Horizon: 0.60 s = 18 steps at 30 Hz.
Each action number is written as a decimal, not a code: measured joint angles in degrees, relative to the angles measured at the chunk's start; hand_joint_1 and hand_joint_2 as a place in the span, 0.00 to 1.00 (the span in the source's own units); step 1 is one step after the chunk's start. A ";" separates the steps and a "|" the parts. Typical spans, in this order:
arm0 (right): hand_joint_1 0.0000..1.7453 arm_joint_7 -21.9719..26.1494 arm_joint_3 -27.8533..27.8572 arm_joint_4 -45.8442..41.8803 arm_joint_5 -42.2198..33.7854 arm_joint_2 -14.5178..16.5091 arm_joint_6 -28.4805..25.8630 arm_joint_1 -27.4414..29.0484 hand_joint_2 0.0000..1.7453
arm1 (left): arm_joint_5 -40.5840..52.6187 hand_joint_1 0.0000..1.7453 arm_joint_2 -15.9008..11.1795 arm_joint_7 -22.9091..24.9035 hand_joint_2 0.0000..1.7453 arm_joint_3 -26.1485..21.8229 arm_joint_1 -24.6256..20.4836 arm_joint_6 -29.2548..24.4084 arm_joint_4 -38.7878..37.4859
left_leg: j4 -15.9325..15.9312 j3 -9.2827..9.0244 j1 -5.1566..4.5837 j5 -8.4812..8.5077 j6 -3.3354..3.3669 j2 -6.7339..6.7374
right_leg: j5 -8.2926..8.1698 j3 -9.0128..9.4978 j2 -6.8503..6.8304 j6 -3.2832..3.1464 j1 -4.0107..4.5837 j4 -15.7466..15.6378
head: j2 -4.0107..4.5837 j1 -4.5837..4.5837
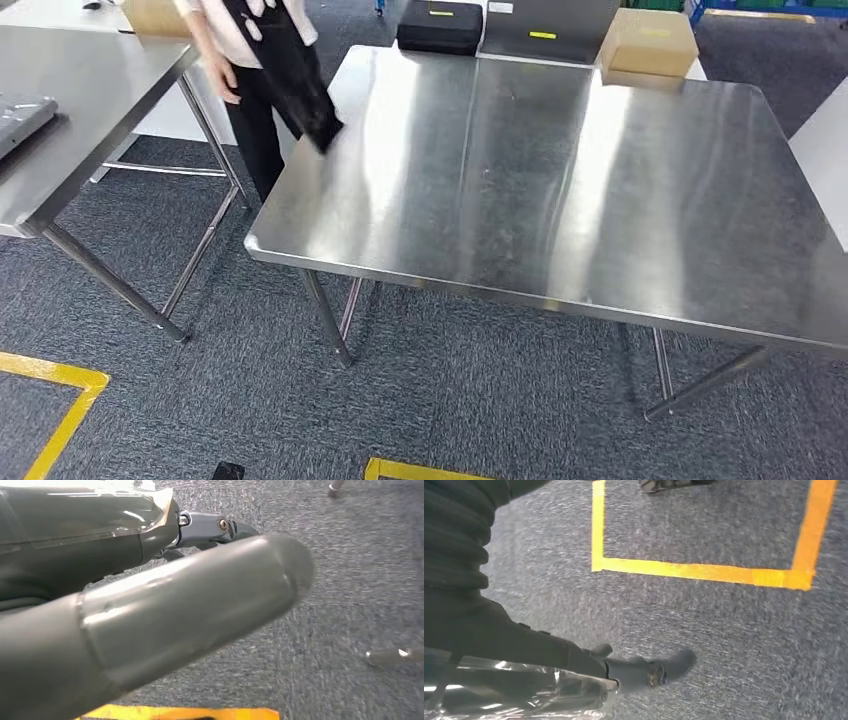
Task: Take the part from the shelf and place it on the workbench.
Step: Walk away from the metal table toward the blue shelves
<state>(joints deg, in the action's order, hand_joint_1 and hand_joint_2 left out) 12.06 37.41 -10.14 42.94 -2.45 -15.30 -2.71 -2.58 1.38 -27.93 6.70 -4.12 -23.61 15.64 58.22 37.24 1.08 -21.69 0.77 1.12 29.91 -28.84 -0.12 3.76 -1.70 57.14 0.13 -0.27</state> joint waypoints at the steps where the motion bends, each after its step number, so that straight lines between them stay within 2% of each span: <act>1: 0.00 0.01 0.01 0.01 -0.01 -0.03 0.00 0.04 1.00 | -0.04 0.00 0.03 -0.02 0.00 0.01 0.02 0.00 -0.02 | -0.10 -0.03 0.13 0.33 -0.33 0.01 | -0.35 -0.19 0.05 -0.69 -0.01 0.12 | 0.00 -0.23; 2: 0.00 0.01 0.01 0.02 -0.01 -0.01 0.00 0.06 1.00 | -0.11 0.00 0.04 -0.03 0.00 0.01 0.07 0.00 -0.05 | -0.03 0.11 0.35 0.25 -0.63 -0.07 | -0.72 -0.45 0.02 -1.28 -0.06 0.21 | 0.00 -0.34; 3: 0.00 0.03 0.01 0.03 -0.02 0.03 0.00 0.06 1.00 | -0.22 0.00 0.04 -0.02 0.00 0.01 0.13 0.00 -0.09 | 0.77 0.50 0.56 -0.85 -0.88 -0.18 | -1.16 -0.78 -0.01 -1.91 -0.09 0.27 | 0.00 -0.40; 4: 0.00 0.06 0.01 0.05 -0.02 0.07 0.00 0.07 1.00 | -0.34 0.00 0.03 -0.02 0.00 0.01 0.18 0.00 -0.13 | 2.70 1.23 0.69 -2.91 -1.07 -0.34 | -1.66 -1.20 -0.04 -2.56 -0.09 0.28 | 0.00 -0.52; 5: 0.00 0.08 0.01 0.06 -0.02 0.10 0.00 0.04 1.00 | -0.43 0.00 0.01 -0.01 0.00 0.01 0.19 -0.01 -0.16 | 5.83 2.25 0.74 -5.78 -1.18 -0.53 | -2.19 -1.68 -0.07 -3.09 0.05 0.31 | 0.00 -0.63; 7: 0.00 0.09 0.01 0.08 -0.03 0.17 0.00 0.08 1.00 | -0.50 0.00 0.00 -0.01 0.00 0.01 0.21 -0.06 -0.19 | 13.40 4.13 0.67 -11.11 -1.19 -0.71 | -3.21 -2.89 -0.06 -3.67 0.53 0.40 | 0.00 -0.77; 8: 0.00 0.09 0.01 0.08 -0.04 0.20 0.00 0.11 1.00 | -0.50 0.00 0.00 -0.01 0.00 0.02 0.22 -0.09 -0.20 | 15.88 4.31 0.64 -12.56 -1.09 -0.74 | -3.70 -3.54 -0.05 -3.79 0.77 0.44 | 0.00 -0.77; 9: 0.00 0.09 0.02 0.09 -0.04 0.22 0.00 0.14 1.00 | -0.51 0.00 0.01 -0.01 0.00 0.02 0.22 -0.13 -0.21 | 16.10 3.21 0.59 -12.94 -0.83 -0.74 | -4.16 -4.19 -0.02 -3.84 1.01 0.47 | 0.00 -0.78; 10: 0.00 0.09 0.02 0.09 -0.03 0.23 0.00 0.14 1.00 | -0.51 0.00 0.01 -0.01 0.00 0.03 0.21 -0.21 -0.22 | 14.32 1.12 0.50 -12.49 -0.46 -0.75 | -4.61 -4.74 0.03 -3.85 1.23 0.49 | 0.00 -0.78; 12: 0.00 0.09 0.02 0.09 0.02 0.31 0.00 0.09 1.00 | -0.56 0.00 -0.03 -0.02 0.00 0.03 0.03 -0.42 -0.23 | 5.84 -5.48 0.05 -10.62 0.70 -0.99 | -5.49 -5.59 0.16 -3.65 1.56 0.47 | 0.00 -0.76; 13: 0.00 0.09 0.01 0.09 0.05 0.35 -0.01 0.07 1.00 | -0.58 0.00 -0.03 -0.04 0.00 0.04 -0.09 -0.53 -0.23 | 2.39 -7.73 -0.29 -9.89 1.15 -1.08 | -5.91 -5.83 0.18 -3.43 1.65 0.43 | 0.00 -0.72; 14: 0.00 0.08 0.01 0.09 0.08 0.39 -0.01 0.03 1.00 | -0.61 0.00 -0.04 -0.07 0.00 0.04 -0.19 -0.60 -0.23 | 0.05 -9.15 -0.64 -9.44 1.54 -1.15 | -6.34 -6.03 0.16 -3.09 1.65 0.36 | 0.00 -0.70; 16: 0.00 0.05 0.01 0.09 0.09 0.38 -0.02 -0.03 1.00 | -0.72 0.00 -0.03 -0.10 0.00 0.05 -0.24 -0.68 -0.24 | -0.73 -9.06 -1.23 -8.61 2.05 -1.03 | -7.27 -6.18 0.11 -2.24 1.49 0.01 | 0.00 -0.67; 17: 0.00 0.03 0.02 0.10 0.09 0.34 -0.03 -0.05 1.00 | -0.79 0.00 0.03 -0.10 0.00 0.08 -0.25 -0.71 -0.25 | -1.15 -8.82 -1.16 -7.86 2.38 -0.86 | -7.57 -6.33 0.10 -1.86 1.48 -0.04 | 0.00 -0.67; 18: 0.00 0.02 0.04 0.13 0.08 0.33 -0.03 -0.01 1.00 | -0.85 0.00 0.10 -0.10 0.00 0.11 -0.29 -0.73 -0.25 | -1.71 -8.48 -1.11 -7.00 2.71 -0.73 | -7.16 -6.77 0.11 -1.73 1.53 0.31 | 0.00 -0.66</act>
<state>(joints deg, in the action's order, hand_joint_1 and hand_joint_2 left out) 12.08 37.45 -10.01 43.03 -2.12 -15.33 -2.72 -3.43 1.49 -28.03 6.81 -4.42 -24.33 15.39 56.51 28.76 -0.03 -28.68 3.48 0.39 22.75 -35.60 -0.01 2.03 -0.17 57.45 0.13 -0.94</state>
